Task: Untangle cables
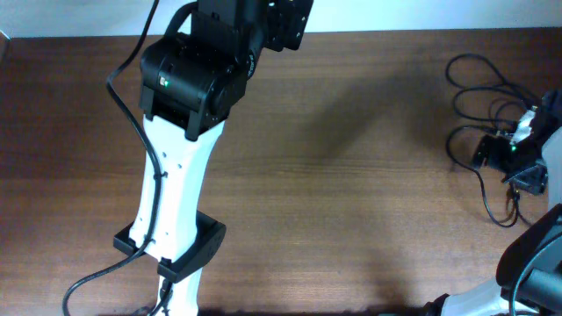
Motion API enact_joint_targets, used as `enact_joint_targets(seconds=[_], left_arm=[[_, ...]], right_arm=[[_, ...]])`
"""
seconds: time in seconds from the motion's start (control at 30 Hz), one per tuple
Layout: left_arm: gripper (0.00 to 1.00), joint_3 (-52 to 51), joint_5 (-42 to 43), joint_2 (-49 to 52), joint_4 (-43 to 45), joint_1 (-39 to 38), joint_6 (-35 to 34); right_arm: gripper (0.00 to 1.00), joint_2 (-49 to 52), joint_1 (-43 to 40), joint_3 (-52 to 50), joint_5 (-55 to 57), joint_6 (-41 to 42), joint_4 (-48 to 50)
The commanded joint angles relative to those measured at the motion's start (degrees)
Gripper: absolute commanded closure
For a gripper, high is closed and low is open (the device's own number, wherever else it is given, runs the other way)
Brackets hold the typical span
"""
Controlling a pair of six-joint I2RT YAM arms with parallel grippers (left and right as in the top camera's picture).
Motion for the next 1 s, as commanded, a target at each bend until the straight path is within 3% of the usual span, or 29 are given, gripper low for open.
enact_joint_targets(seconds=[0.0, 0.1, 0.23, 0.37, 0.5, 0.63, 0.67, 0.7, 0.83, 0.97], left_arm=[[0.01, 0.22, -0.46, 0.17, 0.83, 0.74, 1.40], [0.01, 0.22, -0.42, 0.20, 0.98, 1.86, 1.38], [0.01, 0.22, -0.37, 0.20, 1.79, 3.41, 1.38], [0.01, 0.22, -0.33, 0.20, 1.88, 3.45, 1.36], [0.01, 0.22, 1.60, 0.17, 9.38, 3.41, 1.33], [0.01, 0.22, 1.57, 0.17, 10.29, 3.41, 1.33], [0.01, 0.22, 1.55, 0.17, 10.29, 3.41, 1.33], [0.01, 0.22, 1.55, 0.17, 10.27, 3.41, 1.33], [0.01, 0.22, 1.55, 0.17, 7.98, 3.41, 1.36], [0.01, 0.22, 1.55, 0.20, 5.62, 3.41, 1.33]], right_arm=[[0.03, -2.54, 2.10, 4.26, -3.10, -6.71, 1.16], [0.02, -2.99, 2.14, 4.90, -2.93, -9.70, 1.11], [0.03, -2.78, 2.12, -2.45, -1.40, -5.84, 6.36], [0.03, -2.78, 2.16, -9.49, -9.70, -19.54, 9.40], [0.03, -2.78, 2.16, -13.79, -9.40, -24.59, 11.23], [0.04, -2.78, 2.01, -22.43, -8.98, -24.70, 21.66], [0.41, -2.75, 2.05, -23.04, -8.48, -24.46, 24.35], [0.96, -2.75, 2.05, -22.99, -8.46, -23.50, 25.46], [0.96, -2.89, 2.05, -19.43, -8.46, -22.69, 25.07], [0.96, -2.91, 2.05, -3.13, -7.17, -22.71, 20.44]])
